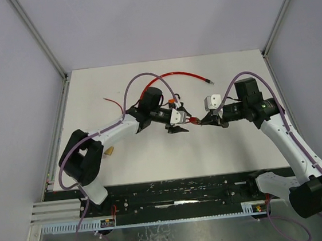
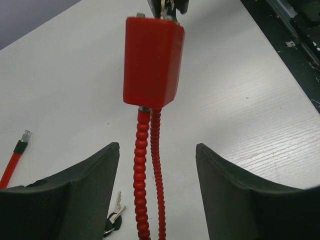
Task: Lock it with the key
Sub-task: Remove the key from the lock.
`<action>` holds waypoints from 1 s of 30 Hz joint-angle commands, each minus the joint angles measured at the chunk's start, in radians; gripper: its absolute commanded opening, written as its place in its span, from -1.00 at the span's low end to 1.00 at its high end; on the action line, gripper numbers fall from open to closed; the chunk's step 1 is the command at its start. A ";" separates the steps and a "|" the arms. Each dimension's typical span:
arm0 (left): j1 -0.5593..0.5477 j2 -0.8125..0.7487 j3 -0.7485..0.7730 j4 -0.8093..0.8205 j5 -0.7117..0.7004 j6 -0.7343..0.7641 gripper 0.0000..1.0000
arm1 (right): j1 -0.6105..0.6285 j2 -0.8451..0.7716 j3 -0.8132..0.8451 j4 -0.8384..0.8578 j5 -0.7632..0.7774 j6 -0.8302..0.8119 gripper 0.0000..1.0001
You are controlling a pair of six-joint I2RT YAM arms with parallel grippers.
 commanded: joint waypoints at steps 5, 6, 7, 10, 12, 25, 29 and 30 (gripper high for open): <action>0.003 0.010 0.041 0.086 0.024 -0.085 -0.08 | -0.003 -0.025 0.024 0.057 -0.066 0.028 -1.00; 0.003 0.010 0.042 0.087 0.029 -0.087 -0.09 | -0.004 -0.026 0.020 0.059 -0.066 0.029 -1.00; 0.003 0.009 0.041 0.090 0.039 -0.093 -0.10 | -0.003 -0.027 0.019 0.061 -0.066 0.028 -1.00; 0.005 0.009 0.047 0.089 0.073 -0.101 -0.19 | -0.004 -0.025 0.012 0.060 -0.064 0.024 -1.00; 0.009 0.012 0.054 0.087 0.100 -0.109 -0.25 | -0.003 -0.023 0.011 0.059 -0.065 0.020 -1.00; 0.027 0.034 0.122 -0.065 0.114 -0.033 -1.00 | -0.004 -0.023 0.013 0.023 -0.023 -0.001 -1.00; 0.026 0.034 0.122 -0.071 0.060 -0.029 -1.00 | -0.003 -0.013 0.031 0.008 0.038 -0.029 -1.00; 0.026 0.036 0.119 -0.066 0.050 -0.038 -1.00 | -0.001 -0.009 0.041 -0.011 0.070 -0.058 -1.00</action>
